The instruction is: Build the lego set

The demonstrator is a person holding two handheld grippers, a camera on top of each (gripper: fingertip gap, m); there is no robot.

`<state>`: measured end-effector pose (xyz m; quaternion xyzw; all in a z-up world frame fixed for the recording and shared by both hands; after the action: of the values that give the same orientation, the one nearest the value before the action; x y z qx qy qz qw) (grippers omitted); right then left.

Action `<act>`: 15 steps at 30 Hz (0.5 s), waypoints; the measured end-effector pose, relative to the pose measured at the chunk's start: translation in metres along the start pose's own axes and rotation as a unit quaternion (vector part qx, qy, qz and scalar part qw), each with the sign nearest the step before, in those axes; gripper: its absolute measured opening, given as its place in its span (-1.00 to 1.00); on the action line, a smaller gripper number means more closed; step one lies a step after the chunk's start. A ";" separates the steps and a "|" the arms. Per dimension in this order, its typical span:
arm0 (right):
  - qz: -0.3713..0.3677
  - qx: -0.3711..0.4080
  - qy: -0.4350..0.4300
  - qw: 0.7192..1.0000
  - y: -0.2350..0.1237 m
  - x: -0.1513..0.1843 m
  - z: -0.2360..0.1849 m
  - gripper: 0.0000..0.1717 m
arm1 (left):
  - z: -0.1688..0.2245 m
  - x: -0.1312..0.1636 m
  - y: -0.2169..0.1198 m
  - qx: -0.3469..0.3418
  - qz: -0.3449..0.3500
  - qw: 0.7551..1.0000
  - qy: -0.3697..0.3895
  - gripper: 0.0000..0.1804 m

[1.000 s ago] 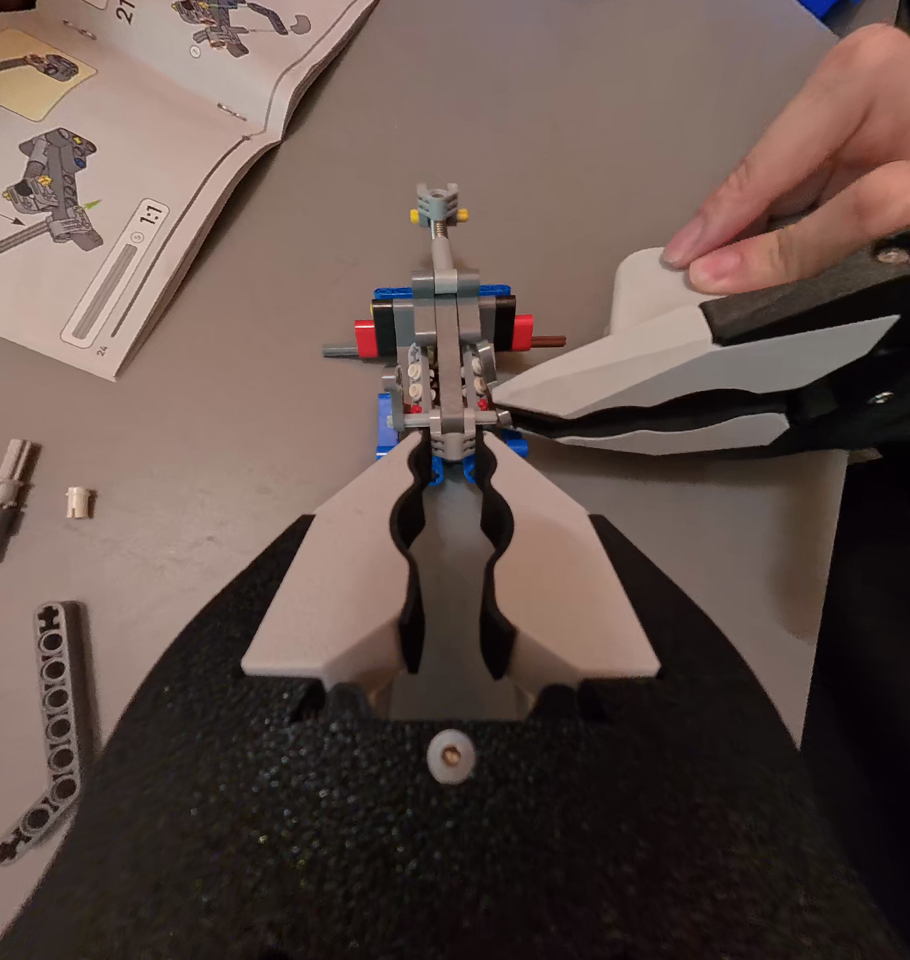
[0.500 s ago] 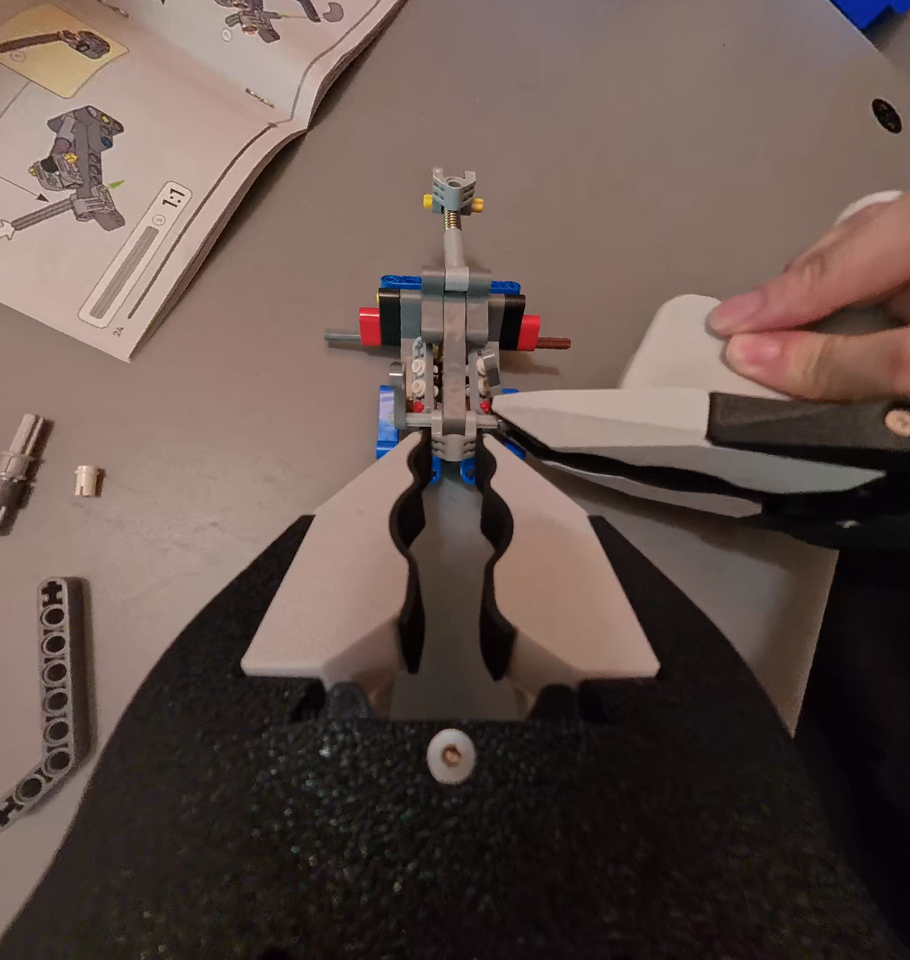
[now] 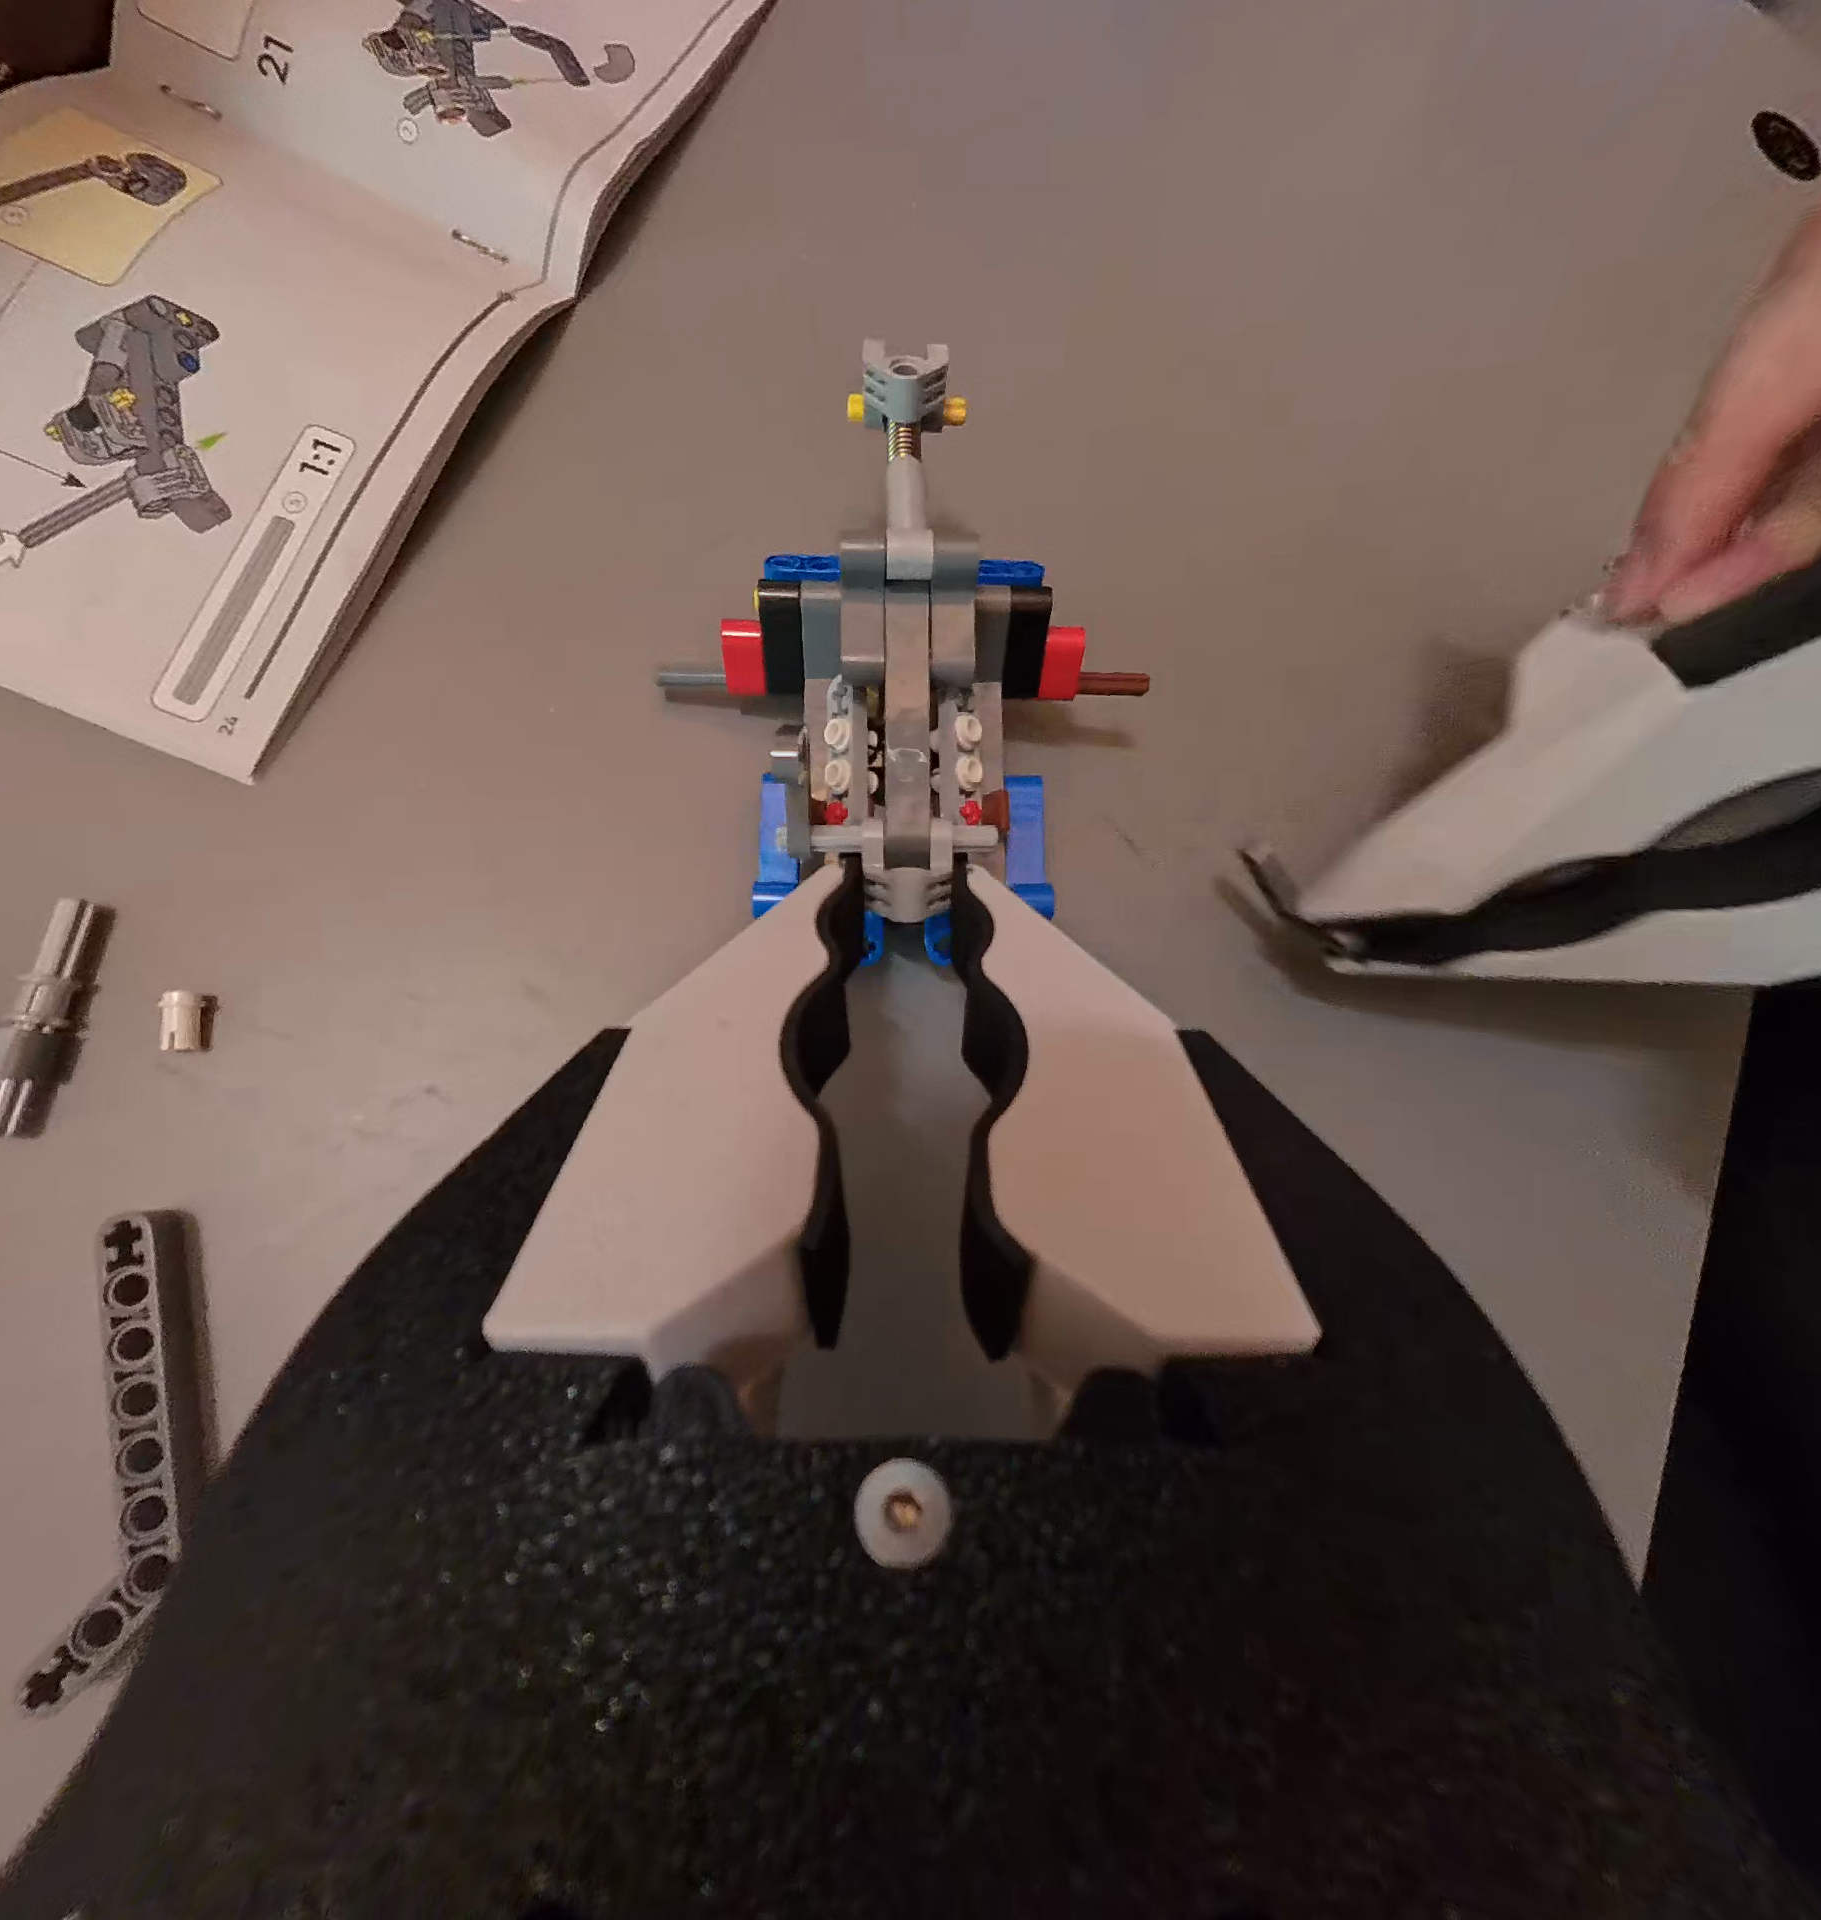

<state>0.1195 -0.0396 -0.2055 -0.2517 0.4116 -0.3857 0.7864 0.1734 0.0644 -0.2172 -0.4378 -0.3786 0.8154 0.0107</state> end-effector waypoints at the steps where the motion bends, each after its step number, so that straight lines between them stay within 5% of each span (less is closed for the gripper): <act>1: 0.003 -0.036 0.015 0.999 -0.005 0.000 -0.007 -0.95 | 0.000 0.000 0.000 0.001 -0.001 1.000 0.001 -0.86; 6: -0.013 -0.125 0.016 0.992 0.002 0.004 -0.030 -0.94 | 0.001 0.000 0.000 -0.006 -0.004 1.000 0.008 -0.86; 15: 0.037 -0.144 -0.007 0.989 0.005 0.003 -0.025 -0.82 | 0.000 0.001 0.000 -0.003 -0.005 1.000 0.013 -0.86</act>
<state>0.1015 -0.0408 -0.2235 -0.3497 0.4665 -0.2910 0.7585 0.1727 0.0646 -0.2175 -0.4466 -0.3831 0.8083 0.0185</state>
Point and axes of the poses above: each gripper's, where its closed fingertips meet, y out along the fingers, x out of its underside, z = x × y across the jaws, the point moved 5 cm from there along -y, back along the fingers, and after that the axes turned 9 degrees about x, right-handed, at the moved point
